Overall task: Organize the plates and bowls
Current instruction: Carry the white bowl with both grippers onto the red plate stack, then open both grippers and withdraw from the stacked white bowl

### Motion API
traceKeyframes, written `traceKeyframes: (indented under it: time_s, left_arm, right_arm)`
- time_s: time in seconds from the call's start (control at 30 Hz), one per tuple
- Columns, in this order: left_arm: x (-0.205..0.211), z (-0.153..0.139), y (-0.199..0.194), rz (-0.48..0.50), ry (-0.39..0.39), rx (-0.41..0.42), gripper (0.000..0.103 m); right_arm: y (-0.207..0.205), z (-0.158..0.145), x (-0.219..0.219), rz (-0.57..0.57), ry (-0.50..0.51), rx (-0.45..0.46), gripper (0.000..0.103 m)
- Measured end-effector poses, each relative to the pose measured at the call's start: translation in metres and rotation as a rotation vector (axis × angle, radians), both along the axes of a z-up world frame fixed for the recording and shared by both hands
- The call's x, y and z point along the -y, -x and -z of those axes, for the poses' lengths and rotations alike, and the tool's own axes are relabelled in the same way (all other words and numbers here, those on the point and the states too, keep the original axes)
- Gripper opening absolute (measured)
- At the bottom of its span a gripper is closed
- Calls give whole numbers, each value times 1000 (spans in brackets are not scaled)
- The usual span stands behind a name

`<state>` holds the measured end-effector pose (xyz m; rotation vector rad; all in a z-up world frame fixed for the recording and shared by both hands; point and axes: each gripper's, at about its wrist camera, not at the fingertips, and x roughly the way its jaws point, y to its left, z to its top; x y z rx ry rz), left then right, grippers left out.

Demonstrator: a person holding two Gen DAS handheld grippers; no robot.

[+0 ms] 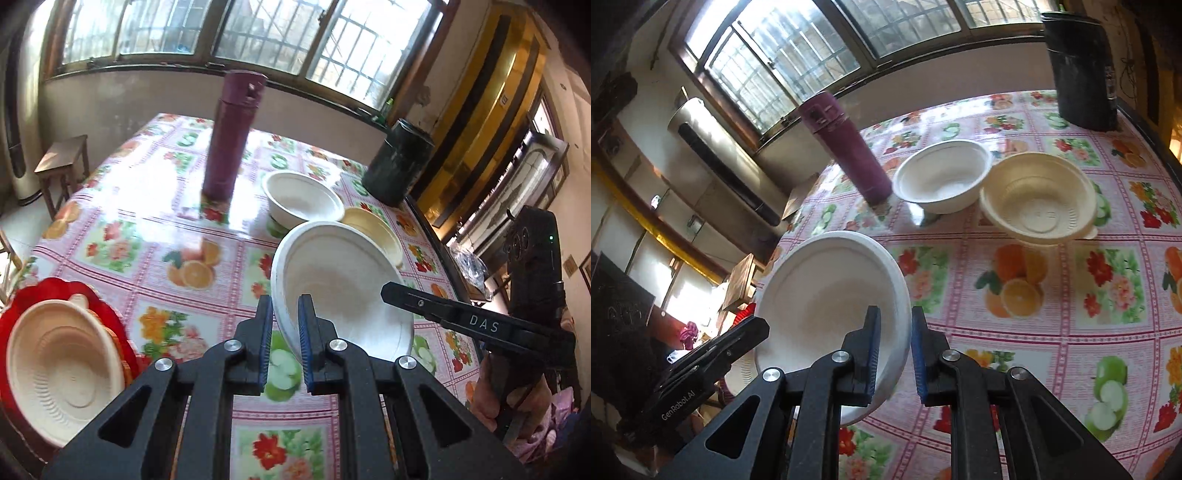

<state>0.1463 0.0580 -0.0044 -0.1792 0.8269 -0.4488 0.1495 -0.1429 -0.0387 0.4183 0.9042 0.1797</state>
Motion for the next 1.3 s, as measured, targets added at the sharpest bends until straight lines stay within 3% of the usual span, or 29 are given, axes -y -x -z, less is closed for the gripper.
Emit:
traceKeyframes:
  time_s: [0.2, 0.5, 0.8, 0.93, 0.97, 1.03, 1.07, 1.1, 1.2, 1.3]
  left_arm:
    - [-83, -11, 20, -144, -27, 63, 12]
    - [-171, 25, 34, -315, -32, -13, 12]
    - [-201, 72, 32, -366, -20, -136, 12]
    - [-204, 78, 34, -376, -11, -147, 13]
    - [-204, 78, 35, -374, -5, -141, 19]
    - [-205, 75, 38, -373, -1, -119, 45]
    - [-206, 72, 40, -376, -5, -101, 68]
    - [-206, 69, 43, -385, -16, -76, 77]
    - [-205, 57, 47, -421, -69, -6, 80]
    - [-201, 42, 50, -428, -74, 69, 86]
  right_arm:
    - [-24, -3, -97, -165, 5, 1, 16]
    - [-31, 29, -218, -328, 128, -38, 18]
    - [-23, 54, -268, -377, 279, -36, 20]
    - [-16, 53, -275, -384, 332, 12, 22]
    - [-11, 51, -279, -392, 327, 21, 27]
    - [-7, 47, -280, -412, 312, 37, 37]
    - [-6, 45, -280, -417, 315, 51, 43]
    - [-3, 42, -280, -420, 321, 73, 45]
    - [6, 31, -276, -416, 335, 148, 54]
    - [13, 17, -260, -409, 283, 239, 64]
